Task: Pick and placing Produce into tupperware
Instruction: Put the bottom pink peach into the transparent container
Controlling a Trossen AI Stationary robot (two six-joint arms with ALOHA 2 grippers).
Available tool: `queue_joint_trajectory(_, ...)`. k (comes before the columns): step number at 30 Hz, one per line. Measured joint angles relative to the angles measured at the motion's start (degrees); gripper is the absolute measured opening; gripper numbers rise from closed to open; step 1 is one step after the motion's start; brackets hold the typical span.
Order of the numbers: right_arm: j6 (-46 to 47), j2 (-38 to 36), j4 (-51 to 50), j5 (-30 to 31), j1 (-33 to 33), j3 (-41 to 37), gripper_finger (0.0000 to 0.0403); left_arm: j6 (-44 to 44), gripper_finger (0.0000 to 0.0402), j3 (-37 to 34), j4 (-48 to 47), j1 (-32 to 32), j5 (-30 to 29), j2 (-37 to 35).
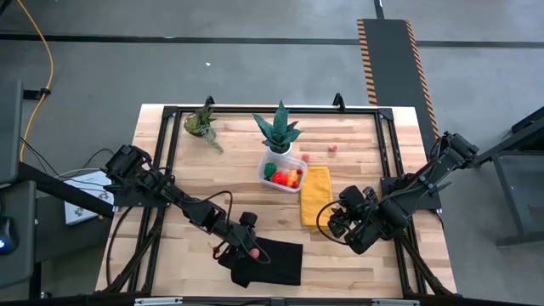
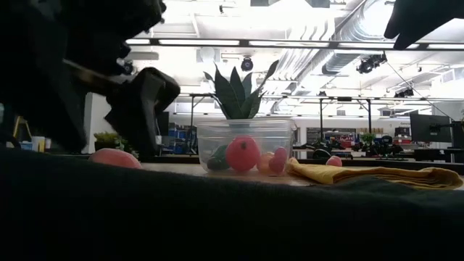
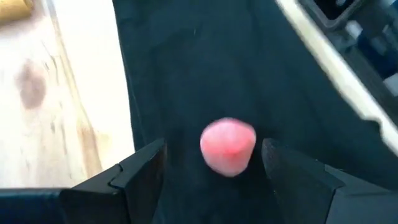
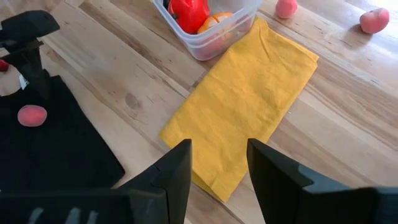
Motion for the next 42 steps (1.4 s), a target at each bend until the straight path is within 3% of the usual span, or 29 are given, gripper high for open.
queue_joint_trajectory(21, 0.0, 0.0, -0.2, 0.2, -0.1, 0.0, 0.0146, 0.8, 0.0252, 1.9, 1.9, 0.0, 4.0, 5.0)
queue_joint_trajectory(42, 1.4, 0.0, -1.5, 0.9, -0.1, 0.0, 0.0146, 1.2, 0.0150, 3.5, -0.8, 0.0, 6.0, 6.3)
